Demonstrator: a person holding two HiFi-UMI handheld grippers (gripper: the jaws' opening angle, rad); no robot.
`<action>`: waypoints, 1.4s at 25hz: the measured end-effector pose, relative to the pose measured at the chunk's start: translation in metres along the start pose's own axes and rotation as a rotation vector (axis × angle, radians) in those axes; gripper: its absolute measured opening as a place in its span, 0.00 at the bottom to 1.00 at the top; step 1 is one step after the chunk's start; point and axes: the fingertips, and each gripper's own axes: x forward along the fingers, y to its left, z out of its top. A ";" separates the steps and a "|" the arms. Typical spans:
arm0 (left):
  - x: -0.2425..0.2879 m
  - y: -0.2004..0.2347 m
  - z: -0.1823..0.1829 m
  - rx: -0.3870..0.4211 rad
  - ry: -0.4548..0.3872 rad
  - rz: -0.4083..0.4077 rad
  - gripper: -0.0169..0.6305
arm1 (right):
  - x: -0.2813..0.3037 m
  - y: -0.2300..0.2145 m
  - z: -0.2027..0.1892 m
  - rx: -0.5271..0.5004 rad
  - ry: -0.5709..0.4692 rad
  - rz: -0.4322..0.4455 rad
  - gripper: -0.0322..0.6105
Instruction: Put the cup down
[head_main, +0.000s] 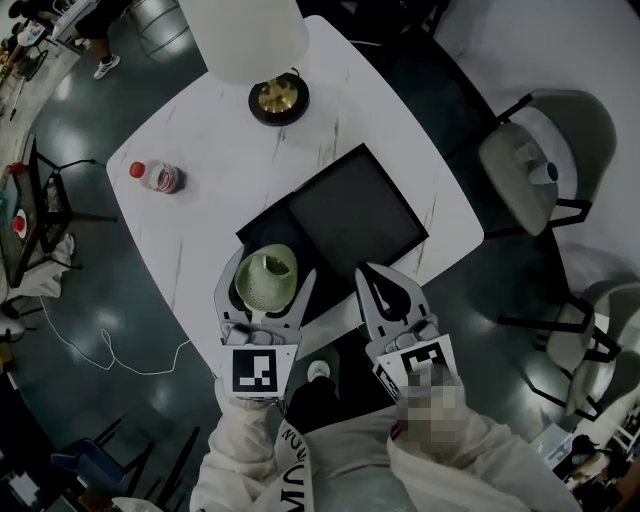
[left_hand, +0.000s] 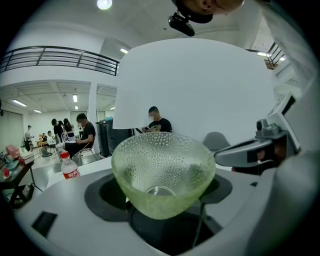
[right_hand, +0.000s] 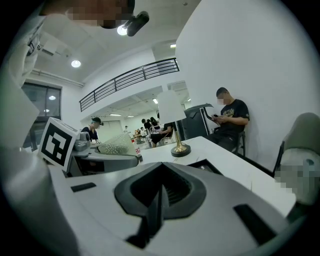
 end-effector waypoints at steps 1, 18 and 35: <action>0.002 0.001 -0.002 0.001 0.001 0.003 0.64 | 0.002 0.000 -0.003 0.004 0.001 0.004 0.06; 0.029 0.011 -0.027 0.013 0.036 0.030 0.64 | 0.032 -0.022 -0.027 0.015 0.012 0.002 0.06; 0.050 0.036 -0.057 0.007 0.091 0.069 0.64 | 0.049 -0.028 -0.036 0.005 0.039 0.026 0.06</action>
